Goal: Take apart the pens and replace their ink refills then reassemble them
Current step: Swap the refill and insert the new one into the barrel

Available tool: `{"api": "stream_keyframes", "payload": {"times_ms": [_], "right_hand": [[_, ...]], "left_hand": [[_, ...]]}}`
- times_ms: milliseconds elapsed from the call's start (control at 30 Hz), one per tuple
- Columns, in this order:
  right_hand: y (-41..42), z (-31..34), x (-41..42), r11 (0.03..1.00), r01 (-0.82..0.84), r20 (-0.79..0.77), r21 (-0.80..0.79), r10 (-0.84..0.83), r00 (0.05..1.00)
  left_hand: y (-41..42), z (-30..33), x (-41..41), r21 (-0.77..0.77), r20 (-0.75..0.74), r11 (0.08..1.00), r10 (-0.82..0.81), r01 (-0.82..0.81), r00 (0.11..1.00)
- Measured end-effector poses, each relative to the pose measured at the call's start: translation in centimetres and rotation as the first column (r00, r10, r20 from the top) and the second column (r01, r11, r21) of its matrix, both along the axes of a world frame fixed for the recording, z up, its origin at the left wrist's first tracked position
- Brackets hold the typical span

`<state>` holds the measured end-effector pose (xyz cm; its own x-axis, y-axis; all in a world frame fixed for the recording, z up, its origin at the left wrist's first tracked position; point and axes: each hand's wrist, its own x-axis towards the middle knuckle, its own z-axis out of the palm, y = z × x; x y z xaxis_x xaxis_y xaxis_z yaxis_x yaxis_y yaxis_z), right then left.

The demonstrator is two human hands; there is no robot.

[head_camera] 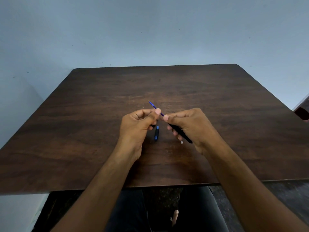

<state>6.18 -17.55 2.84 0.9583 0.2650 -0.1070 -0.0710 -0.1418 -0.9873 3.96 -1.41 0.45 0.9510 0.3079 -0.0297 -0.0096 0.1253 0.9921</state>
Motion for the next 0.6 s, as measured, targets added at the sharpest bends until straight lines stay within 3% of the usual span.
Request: {"api": "stream_keyframes", "payload": {"times_ms": [600], "right_hand": [[-0.5,-0.7,0.7,0.996,-0.083,0.049,-0.023,0.084,0.995]], "left_hand": [[1.2,0.4,0.3,-0.083,0.067,0.995,0.066,-0.060,0.996]]}}
